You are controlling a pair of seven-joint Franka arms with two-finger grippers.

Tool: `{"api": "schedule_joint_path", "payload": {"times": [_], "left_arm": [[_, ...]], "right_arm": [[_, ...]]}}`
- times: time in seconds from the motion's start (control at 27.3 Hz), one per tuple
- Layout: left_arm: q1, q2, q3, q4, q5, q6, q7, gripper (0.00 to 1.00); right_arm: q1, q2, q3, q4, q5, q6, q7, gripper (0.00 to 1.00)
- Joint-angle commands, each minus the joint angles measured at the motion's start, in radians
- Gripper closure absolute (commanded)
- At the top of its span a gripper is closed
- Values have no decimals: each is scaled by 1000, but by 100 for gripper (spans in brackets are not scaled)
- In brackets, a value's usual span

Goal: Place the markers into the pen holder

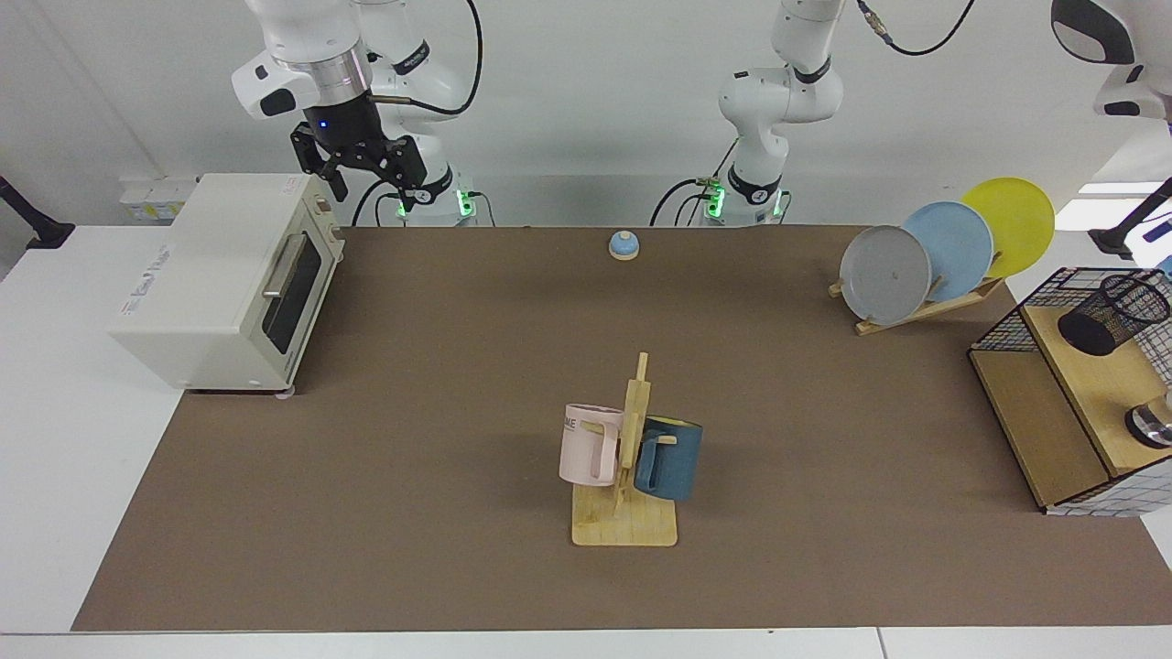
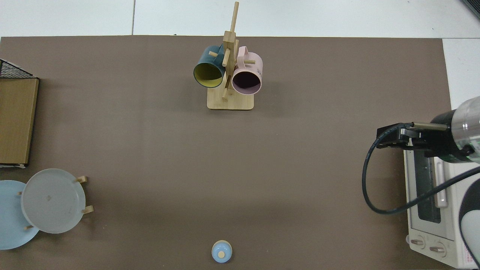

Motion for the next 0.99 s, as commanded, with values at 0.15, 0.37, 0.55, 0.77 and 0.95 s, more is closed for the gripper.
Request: {"api": "schedule_joint_path", "payload": {"times": [0.15, 0.37, 0.55, 0.77, 0.95], "left_arm": [[41, 22, -3, -26, 31, 69, 18, 100], [29, 52, 66, -71, 13, 175, 15, 100], [27, 66, 78, -88, 11, 210, 11, 100], [30, 100, 84, -105, 9, 261, -31, 100], [27, 100, 103, -128, -4, 264, -34, 100]], "right_arm": [[-12, 5, 7, 12, 16, -5, 16, 0], [-12, 5, 7, 12, 16, -5, 16, 0], [-12, 5, 7, 12, 16, -5, 16, 0], [-12, 5, 7, 12, 16, -5, 16, 0], [-12, 6, 7, 12, 16, -5, 16, 0]]}}
